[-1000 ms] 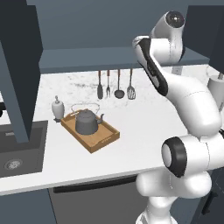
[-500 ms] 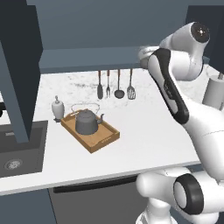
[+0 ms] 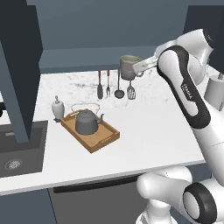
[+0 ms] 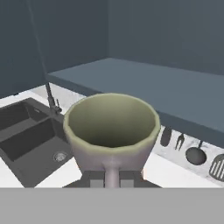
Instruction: Pick the kettle from the counter and place it on the tray. Then pick the mug from the cabinet and place it on the tray. Then close the cabinet doors.
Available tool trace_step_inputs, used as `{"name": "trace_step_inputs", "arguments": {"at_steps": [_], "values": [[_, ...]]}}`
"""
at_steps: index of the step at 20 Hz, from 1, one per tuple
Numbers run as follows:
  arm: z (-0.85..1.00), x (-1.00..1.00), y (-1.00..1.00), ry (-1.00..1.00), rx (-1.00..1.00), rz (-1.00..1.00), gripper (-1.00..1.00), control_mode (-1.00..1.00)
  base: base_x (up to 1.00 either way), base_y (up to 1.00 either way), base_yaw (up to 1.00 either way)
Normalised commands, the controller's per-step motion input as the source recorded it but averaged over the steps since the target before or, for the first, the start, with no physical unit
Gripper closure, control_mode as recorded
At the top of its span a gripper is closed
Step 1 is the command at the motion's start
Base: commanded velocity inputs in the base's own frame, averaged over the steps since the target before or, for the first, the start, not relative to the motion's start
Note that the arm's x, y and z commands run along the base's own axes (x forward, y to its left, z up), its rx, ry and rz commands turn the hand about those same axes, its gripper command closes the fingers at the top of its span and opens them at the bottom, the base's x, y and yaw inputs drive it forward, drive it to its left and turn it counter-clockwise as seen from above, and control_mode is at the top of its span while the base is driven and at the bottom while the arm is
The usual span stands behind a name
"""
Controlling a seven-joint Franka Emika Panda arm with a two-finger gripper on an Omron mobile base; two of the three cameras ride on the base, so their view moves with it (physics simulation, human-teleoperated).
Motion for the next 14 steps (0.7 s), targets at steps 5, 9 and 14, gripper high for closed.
{"name": "trace_step_inputs", "arguments": {"at_steps": [5,9,14], "values": [[-0.49,-0.01,0.27,0.06,-0.07,0.25,1.00,-1.00,0.00,0.00,0.00],[-0.75,0.00,0.30,0.00,-0.11,0.06,1.00,-1.00,0.00,0.00,0.00],[-0.73,0.00,0.38,0.00,-0.10,0.00,1.00,-1.00,0.00,0.00,0.00]]}}
